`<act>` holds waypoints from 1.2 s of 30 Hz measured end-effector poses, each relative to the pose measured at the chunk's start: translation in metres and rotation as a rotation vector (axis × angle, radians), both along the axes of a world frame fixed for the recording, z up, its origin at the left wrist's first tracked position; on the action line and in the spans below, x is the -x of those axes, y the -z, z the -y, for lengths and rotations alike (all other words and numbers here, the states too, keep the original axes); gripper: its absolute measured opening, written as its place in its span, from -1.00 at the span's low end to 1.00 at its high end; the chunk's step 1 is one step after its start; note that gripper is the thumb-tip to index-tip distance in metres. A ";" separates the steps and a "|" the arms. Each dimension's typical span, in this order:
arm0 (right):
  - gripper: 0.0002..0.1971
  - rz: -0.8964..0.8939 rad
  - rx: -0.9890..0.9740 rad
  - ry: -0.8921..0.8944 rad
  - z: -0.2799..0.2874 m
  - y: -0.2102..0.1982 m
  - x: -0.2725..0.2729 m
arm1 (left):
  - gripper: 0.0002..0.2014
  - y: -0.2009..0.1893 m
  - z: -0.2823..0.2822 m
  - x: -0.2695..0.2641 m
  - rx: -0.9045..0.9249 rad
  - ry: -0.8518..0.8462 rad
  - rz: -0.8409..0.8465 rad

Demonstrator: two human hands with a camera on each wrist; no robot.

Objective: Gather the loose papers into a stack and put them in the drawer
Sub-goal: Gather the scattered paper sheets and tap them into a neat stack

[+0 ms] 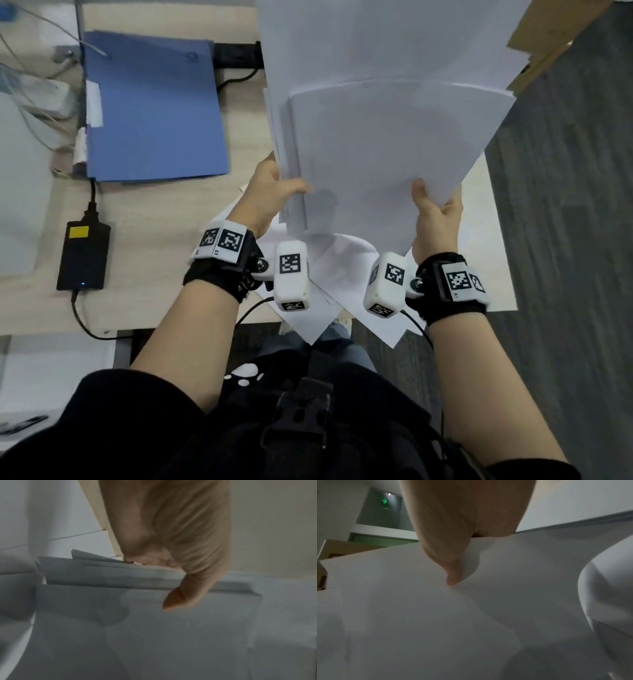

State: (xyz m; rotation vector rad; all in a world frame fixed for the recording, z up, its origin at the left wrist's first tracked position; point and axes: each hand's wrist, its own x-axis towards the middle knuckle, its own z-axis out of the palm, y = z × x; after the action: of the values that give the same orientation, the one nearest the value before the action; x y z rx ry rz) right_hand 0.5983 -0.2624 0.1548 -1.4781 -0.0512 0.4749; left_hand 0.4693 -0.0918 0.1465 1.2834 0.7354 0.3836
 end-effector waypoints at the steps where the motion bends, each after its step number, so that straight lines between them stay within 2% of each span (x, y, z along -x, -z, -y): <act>1: -0.59 0.021 -0.004 -0.013 -0.002 0.000 -0.001 | -0.75 -0.001 0.000 -0.001 -0.054 -0.011 -0.008; 6: -0.63 0.064 -0.048 -0.043 -0.007 -0.008 -0.009 | -0.75 -0.014 -0.007 -0.001 -0.164 -0.152 0.064; 11: -0.50 0.057 -0.023 -0.176 -0.005 -0.005 -0.015 | -0.83 -0.021 -0.013 0.007 -0.145 -0.131 0.043; 15: -0.74 0.048 0.045 -0.207 0.003 0.001 -0.010 | -0.74 -0.007 0.001 0.018 -0.127 -0.147 -0.012; 22: -0.78 0.158 -0.024 -0.173 -0.012 -0.016 -0.013 | -0.77 -0.024 0.005 0.013 -0.151 -0.167 0.039; 26: -0.80 0.145 -0.049 -0.185 -0.010 -0.015 -0.012 | -0.83 -0.029 0.004 0.017 -0.173 -0.138 0.057; 29: -0.75 0.106 -0.022 -0.231 -0.005 -0.007 -0.008 | -0.71 -0.025 0.005 0.021 -0.158 -0.168 0.043; 34: -0.71 0.130 -0.005 -0.249 -0.005 -0.010 -0.002 | -0.66 -0.029 0.004 0.024 -0.177 -0.210 0.084; 36: -0.73 0.155 0.004 -0.274 -0.009 -0.014 -0.001 | -0.53 -0.030 0.004 0.021 -0.180 -0.229 0.093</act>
State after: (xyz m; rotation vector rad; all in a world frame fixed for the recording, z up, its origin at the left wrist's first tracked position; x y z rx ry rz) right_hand 0.5991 -0.2535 0.1686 -1.5167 -0.3792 0.5797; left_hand 0.4483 -0.0962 0.1768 1.3435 0.7846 0.7044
